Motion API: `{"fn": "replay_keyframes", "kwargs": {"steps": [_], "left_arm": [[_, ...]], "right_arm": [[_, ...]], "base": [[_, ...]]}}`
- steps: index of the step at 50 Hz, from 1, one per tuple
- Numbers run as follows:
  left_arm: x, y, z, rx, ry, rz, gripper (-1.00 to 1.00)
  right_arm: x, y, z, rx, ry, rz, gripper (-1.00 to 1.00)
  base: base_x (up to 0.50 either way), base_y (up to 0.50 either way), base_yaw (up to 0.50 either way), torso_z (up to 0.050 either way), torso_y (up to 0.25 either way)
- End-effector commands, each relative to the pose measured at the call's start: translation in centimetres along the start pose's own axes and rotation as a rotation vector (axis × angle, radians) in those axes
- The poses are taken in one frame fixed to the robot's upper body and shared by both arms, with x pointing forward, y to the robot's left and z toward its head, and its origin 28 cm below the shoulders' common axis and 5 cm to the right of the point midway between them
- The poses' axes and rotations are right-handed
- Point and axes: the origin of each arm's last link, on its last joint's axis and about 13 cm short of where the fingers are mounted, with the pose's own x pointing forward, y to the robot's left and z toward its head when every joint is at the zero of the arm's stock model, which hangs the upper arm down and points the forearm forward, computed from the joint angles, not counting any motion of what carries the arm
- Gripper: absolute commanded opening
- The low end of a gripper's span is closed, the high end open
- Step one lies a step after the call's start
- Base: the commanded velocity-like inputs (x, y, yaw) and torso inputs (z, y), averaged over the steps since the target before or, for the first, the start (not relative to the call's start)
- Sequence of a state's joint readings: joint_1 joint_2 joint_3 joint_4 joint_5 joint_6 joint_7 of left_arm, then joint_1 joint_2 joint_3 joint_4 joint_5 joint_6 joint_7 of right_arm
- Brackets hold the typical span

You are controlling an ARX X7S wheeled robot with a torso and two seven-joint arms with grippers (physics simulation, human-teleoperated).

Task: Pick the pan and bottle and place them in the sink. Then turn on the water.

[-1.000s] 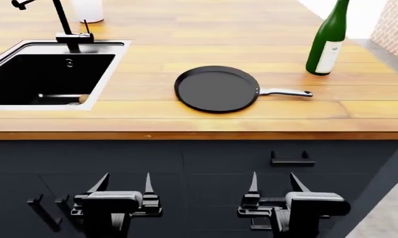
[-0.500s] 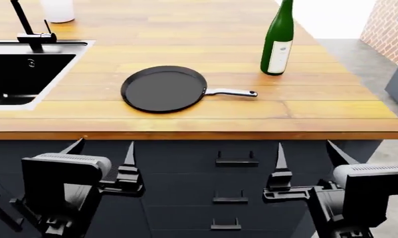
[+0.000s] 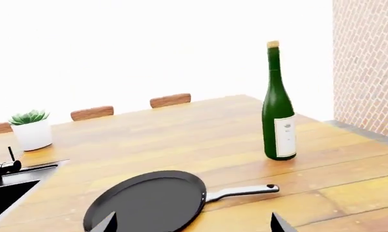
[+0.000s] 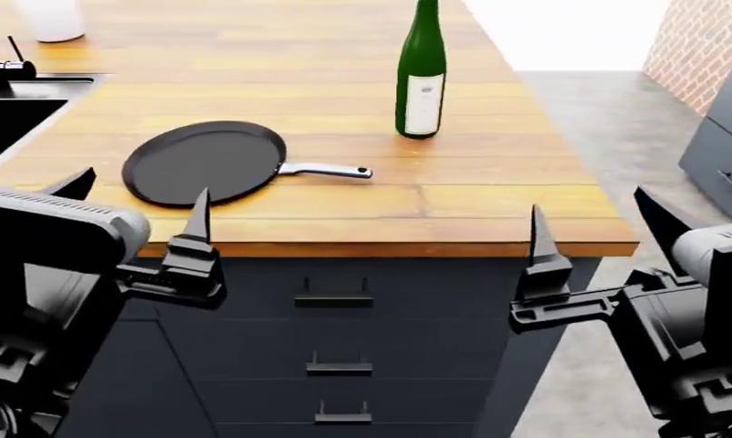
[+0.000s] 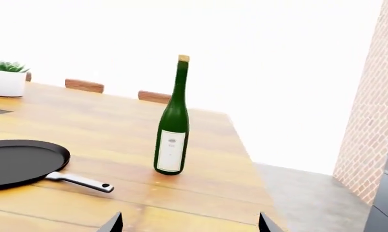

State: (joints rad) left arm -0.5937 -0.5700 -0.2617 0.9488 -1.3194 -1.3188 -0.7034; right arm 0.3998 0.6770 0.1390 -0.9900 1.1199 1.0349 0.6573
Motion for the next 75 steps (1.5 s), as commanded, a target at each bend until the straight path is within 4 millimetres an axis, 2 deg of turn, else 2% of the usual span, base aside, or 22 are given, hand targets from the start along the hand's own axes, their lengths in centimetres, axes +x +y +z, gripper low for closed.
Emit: {"fn": "replay_keyframes", "kwargs": {"steps": [1, 10, 13, 18, 51, 56, 60, 66, 75], "left_arm": [[0.0, 1.3, 2.9, 0.069, -0.045, 0.024, 1.00], [0.2, 2.2, 4.3, 0.025, -0.058, 0.081, 1.00], [0.5, 2.6, 6.9, 0.065, -0.097, 0.087, 1.00], [0.6, 2.8, 7.7, 0.081, -0.106, 0.086, 1.00], [0.7, 2.8, 7.2, 0.097, -0.095, 0.076, 1.00], [0.8, 2.7, 6.9, 0.062, -0.060, 0.023, 1.00], [1.0, 2.4, 6.7, -0.019, -0.036, -0.084, 1.00], [2.2, 1.6, 6.8, -0.053, -0.027, -0.232, 1.00], [5.2, -0.1, 7.5, -0.069, -0.017, -0.344, 1.00]], "right_arm": [[0.3, -0.8, 2.4, -0.039, -0.032, 0.013, 1.00], [0.6, -1.0, 3.8, -0.014, -0.003, 0.024, 1.00], [0.9, -1.4, 5.8, -0.029, -0.034, 0.012, 1.00], [1.0, -1.4, 6.8, -0.040, -0.048, 0.011, 1.00], [1.1, -1.5, 6.6, -0.046, -0.052, 0.005, 1.00], [0.9, -1.4, 6.5, -0.042, -0.050, 0.008, 1.00], [0.9, -1.4, 6.4, -0.035, -0.046, 0.006, 1.00], [0.8, -1.4, 6.4, -0.029, -0.043, 0.003, 1.00], [0.8, -1.3, 6.2, -0.025, -0.038, 0.009, 1.00]], "base": [[0.00, -0.50, 0.00, 0.050, 0.010], [0.00, -0.11, 0.00, 0.017, 0.003], [0.50, 0.00, 0.00, 0.000, 0.000], [0.50, 0.00, 0.00, 0.000, 0.000], [0.49, 0.00, 0.00, 0.000, 0.001], [0.00, 0.00, 0.00, 0.000, 0.002], [0.00, 0.00, 0.00, 0.000, 0.000], [0.00, 0.00, 0.00, 0.000, 0.000], [0.00, 0.00, 0.00, 0.000, 0.000]]}}
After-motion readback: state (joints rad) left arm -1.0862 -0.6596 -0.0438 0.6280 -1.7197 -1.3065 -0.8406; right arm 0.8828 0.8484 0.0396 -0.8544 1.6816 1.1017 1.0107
